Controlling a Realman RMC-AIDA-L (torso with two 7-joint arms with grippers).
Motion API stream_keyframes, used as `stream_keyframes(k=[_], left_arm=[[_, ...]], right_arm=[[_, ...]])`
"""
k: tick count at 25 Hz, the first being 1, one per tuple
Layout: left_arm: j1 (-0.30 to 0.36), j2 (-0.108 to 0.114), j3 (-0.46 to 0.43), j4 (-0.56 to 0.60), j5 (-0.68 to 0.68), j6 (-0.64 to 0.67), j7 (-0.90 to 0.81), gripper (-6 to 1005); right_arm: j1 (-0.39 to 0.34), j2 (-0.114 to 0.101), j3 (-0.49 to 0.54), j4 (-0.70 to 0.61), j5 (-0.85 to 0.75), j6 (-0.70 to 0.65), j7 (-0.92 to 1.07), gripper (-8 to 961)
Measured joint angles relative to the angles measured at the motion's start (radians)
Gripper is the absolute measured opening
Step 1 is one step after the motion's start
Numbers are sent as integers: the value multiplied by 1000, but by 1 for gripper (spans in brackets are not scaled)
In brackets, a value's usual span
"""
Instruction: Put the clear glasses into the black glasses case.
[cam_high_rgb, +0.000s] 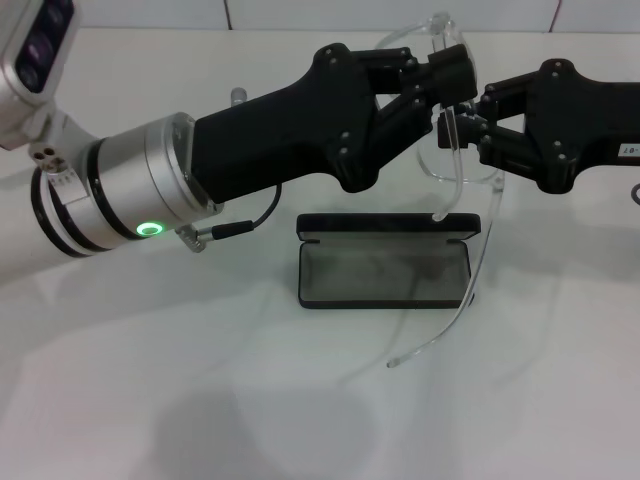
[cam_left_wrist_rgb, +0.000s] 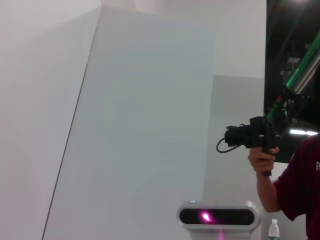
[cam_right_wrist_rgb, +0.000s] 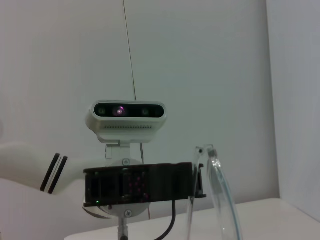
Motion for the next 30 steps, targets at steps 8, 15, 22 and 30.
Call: stream_keyframes(k=[8, 15, 22, 30], left_arm=[[1, 0, 1, -26, -37, 0, 28, 79], [2, 1, 7, -28, -38, 4, 31, 79], [3, 8, 5, -25, -38, 137, 33, 78], [12, 10, -12, -46, -51, 235, 36, 78]], right_arm=[[-1, 0, -10, 2, 20, -1, -2, 131], [-2, -1, -12, 3, 23, 2, -6, 132], [-34, -7, 40, 6, 23, 56, -49, 133], [-24, -47, 420, 233, 279, -255, -46, 134]])
